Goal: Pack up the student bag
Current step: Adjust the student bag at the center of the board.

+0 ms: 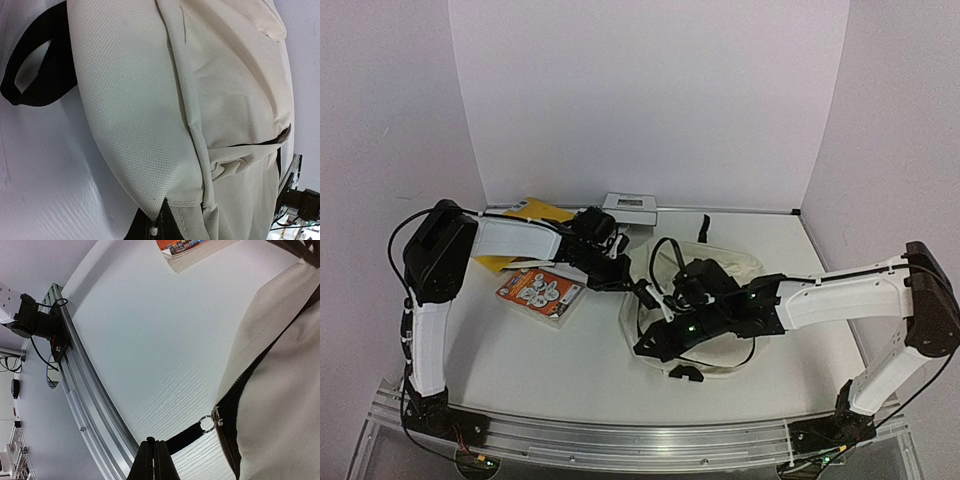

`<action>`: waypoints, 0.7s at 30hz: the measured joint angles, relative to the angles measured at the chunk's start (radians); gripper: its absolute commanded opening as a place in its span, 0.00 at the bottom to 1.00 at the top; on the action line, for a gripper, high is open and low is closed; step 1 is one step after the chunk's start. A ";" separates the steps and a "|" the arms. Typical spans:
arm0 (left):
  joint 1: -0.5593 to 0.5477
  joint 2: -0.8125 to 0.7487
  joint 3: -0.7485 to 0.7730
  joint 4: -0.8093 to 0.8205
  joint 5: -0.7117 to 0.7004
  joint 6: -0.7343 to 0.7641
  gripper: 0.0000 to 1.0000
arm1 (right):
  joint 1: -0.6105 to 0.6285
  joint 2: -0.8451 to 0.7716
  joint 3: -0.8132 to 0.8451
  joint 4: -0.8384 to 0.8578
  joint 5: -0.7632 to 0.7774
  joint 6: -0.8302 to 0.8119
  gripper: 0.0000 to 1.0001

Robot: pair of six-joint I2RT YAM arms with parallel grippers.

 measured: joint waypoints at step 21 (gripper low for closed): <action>0.116 0.162 0.237 0.106 -0.028 0.239 0.61 | 0.034 -0.003 -0.026 0.023 -0.012 0.061 0.00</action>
